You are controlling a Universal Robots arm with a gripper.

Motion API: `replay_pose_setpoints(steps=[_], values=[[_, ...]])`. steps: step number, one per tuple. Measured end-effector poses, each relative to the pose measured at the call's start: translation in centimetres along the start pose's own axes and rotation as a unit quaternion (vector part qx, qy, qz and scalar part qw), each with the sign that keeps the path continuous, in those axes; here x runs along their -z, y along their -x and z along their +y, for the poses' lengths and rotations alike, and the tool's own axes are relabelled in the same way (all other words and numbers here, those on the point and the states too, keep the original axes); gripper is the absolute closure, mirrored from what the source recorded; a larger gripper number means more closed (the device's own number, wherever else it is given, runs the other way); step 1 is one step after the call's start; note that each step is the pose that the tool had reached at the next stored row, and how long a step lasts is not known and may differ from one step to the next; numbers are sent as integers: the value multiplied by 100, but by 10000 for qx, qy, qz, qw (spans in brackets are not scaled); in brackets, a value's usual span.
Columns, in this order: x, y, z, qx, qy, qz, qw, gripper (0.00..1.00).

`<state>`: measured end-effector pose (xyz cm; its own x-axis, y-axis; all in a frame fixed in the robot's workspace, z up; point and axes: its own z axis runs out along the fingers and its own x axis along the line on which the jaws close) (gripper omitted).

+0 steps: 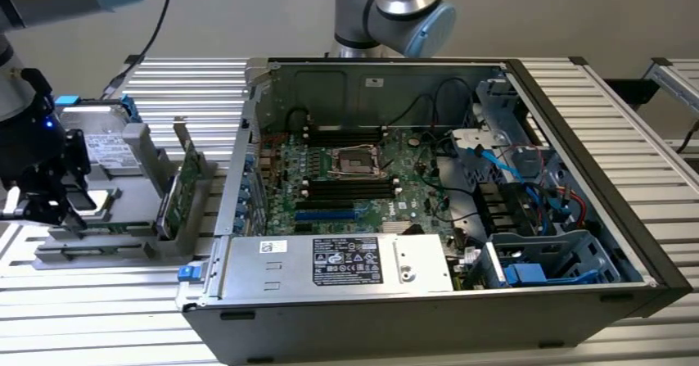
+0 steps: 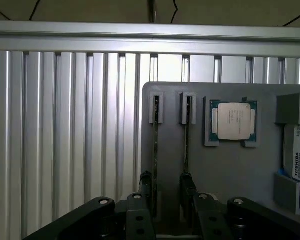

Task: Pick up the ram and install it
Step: 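Pick up the ram and move it above insertion slot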

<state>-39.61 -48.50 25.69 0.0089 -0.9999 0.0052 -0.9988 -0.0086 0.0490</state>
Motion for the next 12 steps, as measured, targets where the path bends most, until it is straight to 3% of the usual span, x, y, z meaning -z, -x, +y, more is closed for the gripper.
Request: replay_pose_setpoints(steps=[12], values=[[-219, -19, -26, 0, 0, 0, 10000, 64]])
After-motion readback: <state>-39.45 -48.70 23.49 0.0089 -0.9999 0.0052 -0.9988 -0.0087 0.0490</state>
